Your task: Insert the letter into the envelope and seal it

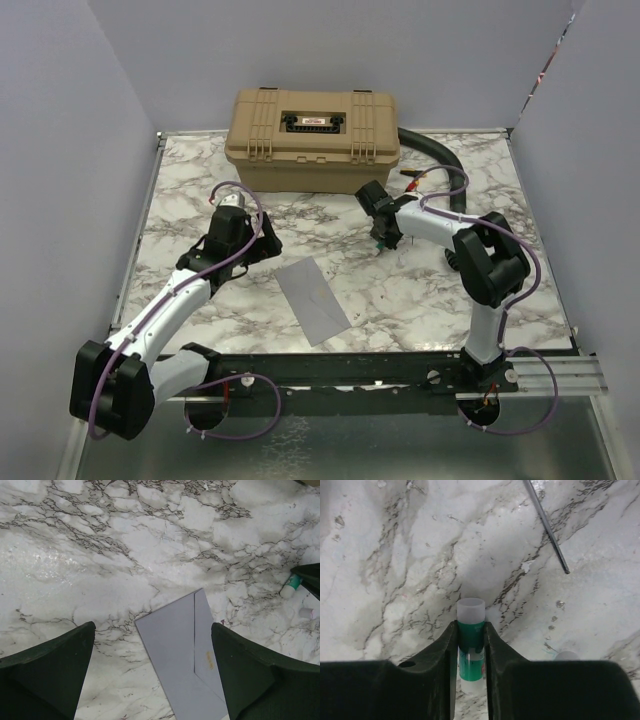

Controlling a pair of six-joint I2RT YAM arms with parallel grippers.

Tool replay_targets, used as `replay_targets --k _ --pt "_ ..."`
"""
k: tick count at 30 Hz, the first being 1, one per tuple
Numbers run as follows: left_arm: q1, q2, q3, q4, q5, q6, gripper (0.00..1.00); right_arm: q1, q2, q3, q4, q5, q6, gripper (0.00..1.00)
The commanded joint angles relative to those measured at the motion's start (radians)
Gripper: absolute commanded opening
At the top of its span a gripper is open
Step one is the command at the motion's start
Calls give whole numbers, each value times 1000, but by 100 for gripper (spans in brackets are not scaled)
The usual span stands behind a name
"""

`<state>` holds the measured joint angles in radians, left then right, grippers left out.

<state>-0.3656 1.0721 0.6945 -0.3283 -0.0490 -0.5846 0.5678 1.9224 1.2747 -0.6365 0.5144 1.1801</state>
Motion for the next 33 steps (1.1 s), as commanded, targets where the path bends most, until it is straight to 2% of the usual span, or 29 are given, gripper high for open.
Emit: replay_targets --k 1,4,8,11,14,20,22,25,29,33 --pt "5 13 -6 36 47 5 99 -5 -21 -31 76 -71 -52 14" --pt "5 17 -7 68 149 7 99 -5 -63 -59 133 -106 -112 4" --pt "5 15 -16 160 328 11 99 -4 -212 -185 305 -188 -200 1" --pt "0 8 -32 288 518 -32 99 -3 -365 -311 518 -338 -275 1" --pt "-17 16 -54 459 621 -123 99 0 -485 -419 723 -555 -324 1" --pt "-107 52 -74 750 666 -292 99 26 -643 -526 1016 -807 -305 1" --pt "-152 66 -56 788 664 -307 99 30 -672 -542 1091 -860 -288 1" --pt "-183 72 -40 814 645 -318 99 34 -687 -530 1112 -914 -283 1" --pt "-196 76 -40 856 635 -341 88 37 -697 -530 1123 -959 -263 1" --pt "-205 95 -43 903 641 -390 63 38 -711 -548 1140 -976 -244 1"
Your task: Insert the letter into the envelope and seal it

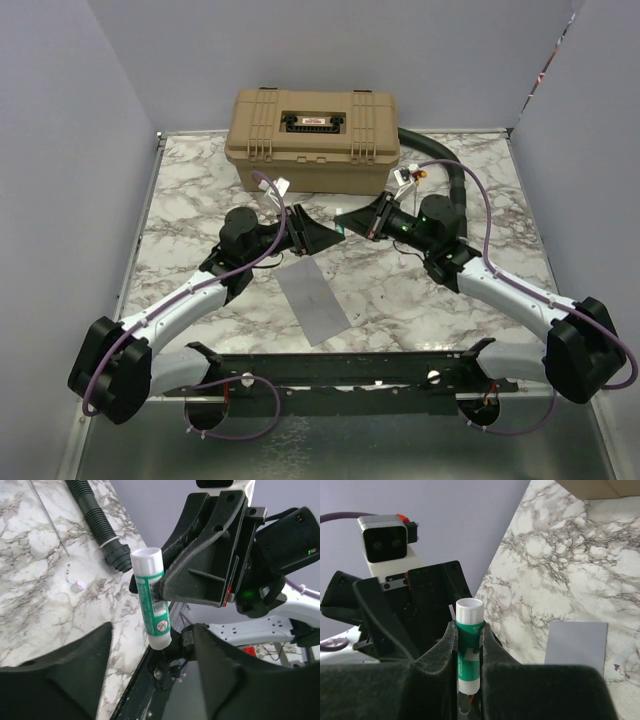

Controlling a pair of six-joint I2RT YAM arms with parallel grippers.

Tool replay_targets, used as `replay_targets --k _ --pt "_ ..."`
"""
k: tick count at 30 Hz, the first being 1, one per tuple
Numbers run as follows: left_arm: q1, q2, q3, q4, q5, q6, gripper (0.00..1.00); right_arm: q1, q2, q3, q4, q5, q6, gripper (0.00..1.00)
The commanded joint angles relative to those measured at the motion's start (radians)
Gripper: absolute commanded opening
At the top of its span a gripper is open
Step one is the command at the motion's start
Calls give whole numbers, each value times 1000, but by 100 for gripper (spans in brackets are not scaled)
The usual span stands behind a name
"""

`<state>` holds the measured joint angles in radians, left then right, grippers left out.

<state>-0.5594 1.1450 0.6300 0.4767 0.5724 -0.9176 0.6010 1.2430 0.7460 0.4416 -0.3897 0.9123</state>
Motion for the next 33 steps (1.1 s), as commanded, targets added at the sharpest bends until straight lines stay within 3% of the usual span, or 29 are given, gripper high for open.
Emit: replay_targets --k 1,8,11,14,17,18,21,24,26,29,33 --pt "-12 26 19 103 19 -65 59 5 -36 -23 64 -74 28 1" --pt "-17 34 20 114 21 -81 48 5 -35 -30 89 -109 52 1" --pt "-20 39 24 132 42 -82 39 5 -34 -38 86 -115 57 1" --pt "-27 32 24 146 67 -80 26 5 -38 -49 84 -124 62 1" --pt "-34 20 17 153 89 -63 3 5 -46 -58 79 -126 57 1" --pt "-34 13 14 154 92 -53 0 5 -50 -56 66 -128 51 2" --pt "-34 -18 -12 154 91 -26 0 5 -69 -40 -5 -120 17 14" --pt "-34 -46 -29 154 104 15 0 5 -99 -11 -123 -78 -42 40" --pt "-34 -60 -32 154 124 38 0 4 -120 6 -194 -42 -84 50" --pt "-34 -70 -32 153 168 67 0 4 -148 26 -248 -30 -135 55" --pt "-34 -57 -24 152 243 80 0 4 -154 51 -258 -127 -202 56"
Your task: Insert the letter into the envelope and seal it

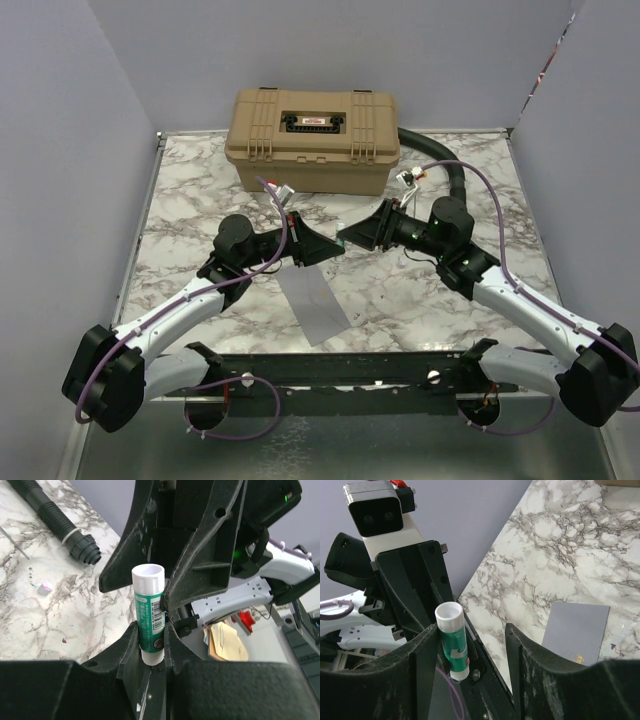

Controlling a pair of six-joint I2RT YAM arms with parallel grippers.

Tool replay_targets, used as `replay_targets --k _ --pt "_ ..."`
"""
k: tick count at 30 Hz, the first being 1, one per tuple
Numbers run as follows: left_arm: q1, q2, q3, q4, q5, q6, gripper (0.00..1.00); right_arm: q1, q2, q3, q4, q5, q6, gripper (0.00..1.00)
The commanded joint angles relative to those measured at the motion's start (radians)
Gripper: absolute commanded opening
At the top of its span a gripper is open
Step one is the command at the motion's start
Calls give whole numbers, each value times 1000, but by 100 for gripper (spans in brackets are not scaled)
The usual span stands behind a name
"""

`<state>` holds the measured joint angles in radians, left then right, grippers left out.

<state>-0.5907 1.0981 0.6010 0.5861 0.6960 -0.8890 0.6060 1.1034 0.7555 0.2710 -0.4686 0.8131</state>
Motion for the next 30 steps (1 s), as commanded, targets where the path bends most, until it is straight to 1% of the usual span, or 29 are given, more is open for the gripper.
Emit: replay_targets --k 1,3,6,7,9,11,14,17,19,22,23,25,27,28,29,30 --pt "-3 -7 7 43 138 52 0 0 -14 46 -90 -69 -113 56" --pt "-3 -6 6 42 152 53 0 0 -12 54 -91 -102 -125 56" --pt "-3 -13 4 43 162 59 0 0 -3 62 -108 -98 -130 55" --pt "-3 -13 5 43 166 61 0 0 0 63 -110 -97 -130 52" --pt "-3 -11 6 43 177 62 0 -1 2 59 -90 -117 -127 44" --pt "-2 -1 10 41 196 57 0 0 3 49 -62 -136 -120 40" --pt "-3 22 12 41 240 38 0 0 1 45 -53 -158 -124 40" --pt "-3 24 2 41 249 31 0 -1 3 44 -51 -184 -129 46" --pt "-3 20 -3 41 245 30 0 0 6 41 -49 -193 -126 46" --pt "-3 15 -3 40 236 33 0 -1 10 33 -21 -224 -117 38" --pt "-3 14 -3 38 236 35 0 0 11 30 -15 -232 -111 37" --pt "-3 14 -4 37 237 38 0 0 10 25 -9 -238 -107 38" --pt "-2 15 -8 35 243 38 0 0 6 23 -6 -239 -105 42" --pt "-3 14 -10 34 243 39 0 0 4 21 -2 -240 -103 43" --pt "-3 13 -11 32 241 38 0 0 2 20 -2 -236 -100 41" --pt "-3 13 -9 31 239 36 0 -1 1 19 0 -233 -97 34"
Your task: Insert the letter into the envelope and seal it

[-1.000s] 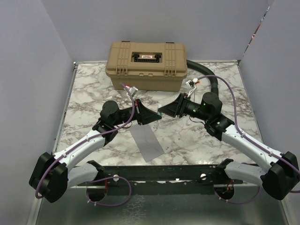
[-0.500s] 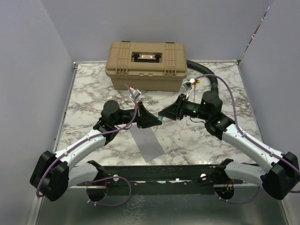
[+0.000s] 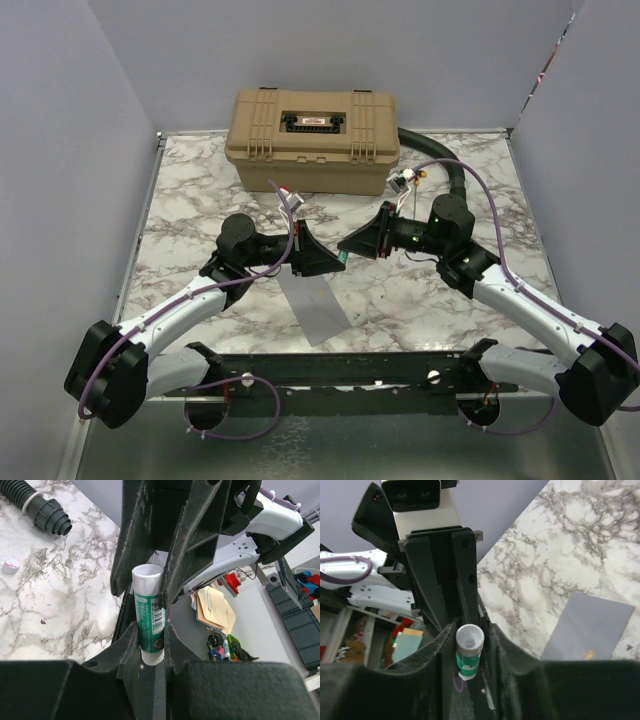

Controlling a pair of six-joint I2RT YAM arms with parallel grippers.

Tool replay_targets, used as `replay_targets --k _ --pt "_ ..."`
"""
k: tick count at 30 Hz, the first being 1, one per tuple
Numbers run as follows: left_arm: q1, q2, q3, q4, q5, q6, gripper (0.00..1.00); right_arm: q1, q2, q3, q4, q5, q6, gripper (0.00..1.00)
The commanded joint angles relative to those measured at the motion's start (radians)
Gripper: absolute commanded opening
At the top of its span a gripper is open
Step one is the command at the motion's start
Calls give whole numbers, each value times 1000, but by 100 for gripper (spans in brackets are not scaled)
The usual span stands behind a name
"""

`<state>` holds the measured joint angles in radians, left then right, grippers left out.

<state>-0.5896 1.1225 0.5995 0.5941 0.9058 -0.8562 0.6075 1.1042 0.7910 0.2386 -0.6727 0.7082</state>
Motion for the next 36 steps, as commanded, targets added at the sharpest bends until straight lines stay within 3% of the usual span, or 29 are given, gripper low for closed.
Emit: replay_targets --k 1,3,5,7,9,15,18,19,21,23,28,36 --pt "-4 -11 -6 21 24 0 2 -2 0 -16 35 -30 9 25" --pt "-4 -4 4 10 11 -6 26 -2 7 -16 37 -31 14 11" --pt "-4 7 18 6 -6 -16 43 -2 18 -22 53 -37 22 2" --pt "-4 21 29 6 -30 -28 52 -2 28 -30 75 -44 32 0" --pt "-6 40 35 6 -48 -34 53 -2 38 -42 102 -49 45 0" --pt "-5 74 22 6 -60 -34 26 -2 57 -41 111 -57 48 0" --pt "-4 73 16 6 -66 -24 1 -2 56 -39 96 -63 48 2" --pt "-5 72 14 6 -69 -21 0 -2 54 -34 79 -62 47 14" --pt "-4 67 9 6 -64 -11 0 -2 42 -24 31 -32 39 50" --pt "-5 61 5 6 -44 0 0 -2 24 -23 4 7 43 61" --pt "-4 33 -1 6 7 23 0 -2 17 -21 -5 12 45 61" --pt "-5 19 -5 3 50 36 0 -2 61 -5 17 -32 21 40"
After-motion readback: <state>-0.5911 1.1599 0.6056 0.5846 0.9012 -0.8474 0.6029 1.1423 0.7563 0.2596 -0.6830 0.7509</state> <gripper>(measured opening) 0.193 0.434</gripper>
